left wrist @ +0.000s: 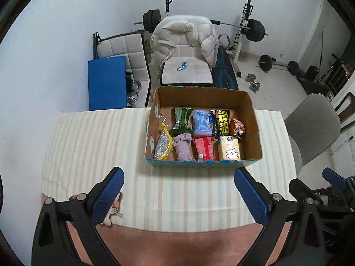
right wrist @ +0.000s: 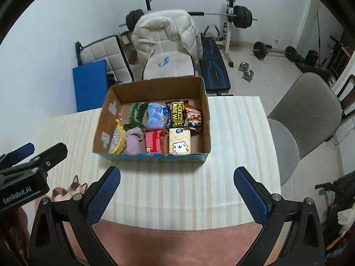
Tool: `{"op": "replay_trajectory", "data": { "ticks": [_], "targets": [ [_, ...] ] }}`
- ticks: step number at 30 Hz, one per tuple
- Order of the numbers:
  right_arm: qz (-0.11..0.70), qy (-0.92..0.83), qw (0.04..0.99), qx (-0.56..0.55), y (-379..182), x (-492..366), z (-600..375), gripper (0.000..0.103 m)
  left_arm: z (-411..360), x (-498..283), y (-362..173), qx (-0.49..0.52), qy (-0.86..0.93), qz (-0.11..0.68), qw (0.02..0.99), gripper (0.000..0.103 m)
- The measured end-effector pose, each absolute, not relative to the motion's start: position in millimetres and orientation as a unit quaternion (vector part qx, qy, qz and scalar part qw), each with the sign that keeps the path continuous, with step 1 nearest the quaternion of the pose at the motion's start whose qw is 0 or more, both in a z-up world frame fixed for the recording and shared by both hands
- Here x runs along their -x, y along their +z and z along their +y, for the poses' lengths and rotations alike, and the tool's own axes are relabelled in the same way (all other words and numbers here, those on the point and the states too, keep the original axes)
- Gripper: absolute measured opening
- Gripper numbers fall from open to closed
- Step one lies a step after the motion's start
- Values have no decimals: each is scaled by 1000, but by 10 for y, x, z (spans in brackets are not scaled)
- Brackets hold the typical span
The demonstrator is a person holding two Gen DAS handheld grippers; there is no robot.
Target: Organize soft objects
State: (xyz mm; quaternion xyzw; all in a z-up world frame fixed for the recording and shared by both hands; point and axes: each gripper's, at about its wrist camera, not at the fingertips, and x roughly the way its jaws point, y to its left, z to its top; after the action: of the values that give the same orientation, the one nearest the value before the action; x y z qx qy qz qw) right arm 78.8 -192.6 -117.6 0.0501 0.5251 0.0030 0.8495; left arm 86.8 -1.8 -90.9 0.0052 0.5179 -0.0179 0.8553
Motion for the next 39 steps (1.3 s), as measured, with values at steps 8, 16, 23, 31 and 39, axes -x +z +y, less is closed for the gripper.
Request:
{"op": "replay_trajectory", "data": {
  "ticks": [8,16,23,31,39],
  "targets": [
    [485,-4,873,-49,-586,-230,-1979,103,17,-456,-527,-9,-27,499,866,102],
    [469,2,882,-46,-230,121,-1957,103,20,-148,-344,-8,-34,495,868,102],
    [459,0,888,-29,-81,265,-1901,103,9,-75,-265,-9,-34,485,874,102],
    [434,-21,900,-31,57,200,-1948,103,34,-123,-195,-5,-25,457,889,102],
    [419,-22,907,-31,113,103,-1907,103,56,-165,-116,-2,-18,441,897,102]
  ]
}}
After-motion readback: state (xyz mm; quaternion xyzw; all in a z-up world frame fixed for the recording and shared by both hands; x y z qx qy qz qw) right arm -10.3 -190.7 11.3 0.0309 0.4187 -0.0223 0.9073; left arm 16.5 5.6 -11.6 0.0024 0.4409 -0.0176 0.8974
